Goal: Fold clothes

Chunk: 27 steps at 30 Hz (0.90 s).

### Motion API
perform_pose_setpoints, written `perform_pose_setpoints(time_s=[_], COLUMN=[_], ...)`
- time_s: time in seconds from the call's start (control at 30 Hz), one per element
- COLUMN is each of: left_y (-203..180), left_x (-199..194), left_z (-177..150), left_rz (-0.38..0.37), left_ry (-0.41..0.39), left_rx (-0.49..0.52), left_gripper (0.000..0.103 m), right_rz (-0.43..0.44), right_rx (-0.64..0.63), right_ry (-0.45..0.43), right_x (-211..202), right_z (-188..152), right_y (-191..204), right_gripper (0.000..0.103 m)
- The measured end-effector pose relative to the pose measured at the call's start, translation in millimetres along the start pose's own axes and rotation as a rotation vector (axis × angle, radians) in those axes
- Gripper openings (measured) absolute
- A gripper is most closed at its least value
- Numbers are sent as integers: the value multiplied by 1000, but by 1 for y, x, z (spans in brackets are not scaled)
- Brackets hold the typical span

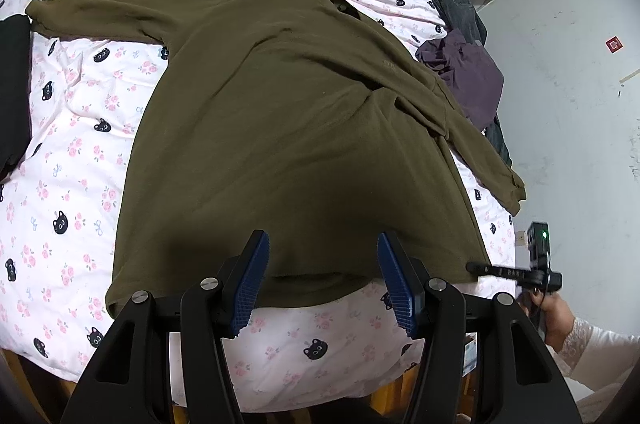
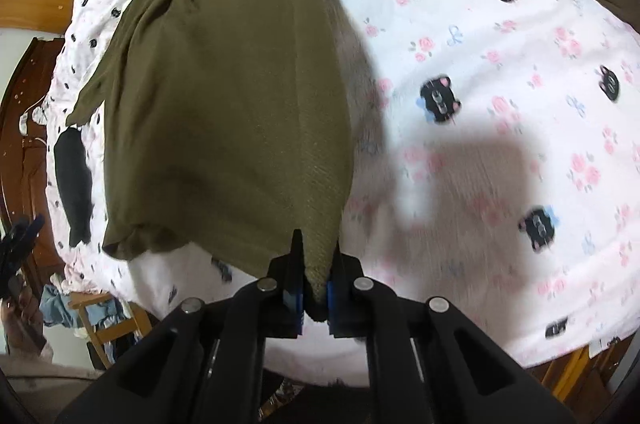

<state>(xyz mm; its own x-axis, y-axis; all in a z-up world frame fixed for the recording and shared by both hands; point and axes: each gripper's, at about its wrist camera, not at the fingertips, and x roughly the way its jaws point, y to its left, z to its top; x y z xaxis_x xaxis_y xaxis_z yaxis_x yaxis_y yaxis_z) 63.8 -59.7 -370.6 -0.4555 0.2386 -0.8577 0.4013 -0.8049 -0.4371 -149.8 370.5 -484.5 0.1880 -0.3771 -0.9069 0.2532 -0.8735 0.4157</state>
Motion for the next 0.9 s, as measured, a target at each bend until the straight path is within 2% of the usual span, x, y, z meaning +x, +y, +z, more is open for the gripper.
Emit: perform_pose_setpoints(time_s=[0.13, 0.3, 0.4, 0.47, 0.67, 0.73, 0.8, 0.87, 0.9], left_y=[0, 3, 5, 7, 11, 17, 24, 32, 36], left_x=[-1, -3, -4, -4, -9, -11, -14, -19, -21], left_z=[2, 4, 6, 7, 4, 2, -1, -3, -4], left_rz=[1, 9, 15, 17, 34, 41, 48, 54, 56], left_ry=[1, -4, -6, -9, -11, -10, -11, -17, -20], left_rx=[5, 4, 0, -3, 13, 4, -10, -22, -29], left_gripper=[51, 51, 51, 51, 51, 51, 51, 51, 51], right_rz=[-35, -57, -62, -101, -231, -248, -281, -324, -392], right_rx=[12, 111, 102, 66, 54, 67, 80, 85, 74], right_ry=[16, 36, 64, 63, 26, 75, 121, 143, 144], right_x=[-5, -20, -17, -13, 1, 17, 30, 37, 37], right_z=[-22, -55, -68, -67, -26, -25, -31, -39, -46], right_y=[-4, -32, -32, -27, -48, -54, -53, -50, -46], right_gripper=[8, 7, 7, 7, 8, 11, 30, 40, 50])
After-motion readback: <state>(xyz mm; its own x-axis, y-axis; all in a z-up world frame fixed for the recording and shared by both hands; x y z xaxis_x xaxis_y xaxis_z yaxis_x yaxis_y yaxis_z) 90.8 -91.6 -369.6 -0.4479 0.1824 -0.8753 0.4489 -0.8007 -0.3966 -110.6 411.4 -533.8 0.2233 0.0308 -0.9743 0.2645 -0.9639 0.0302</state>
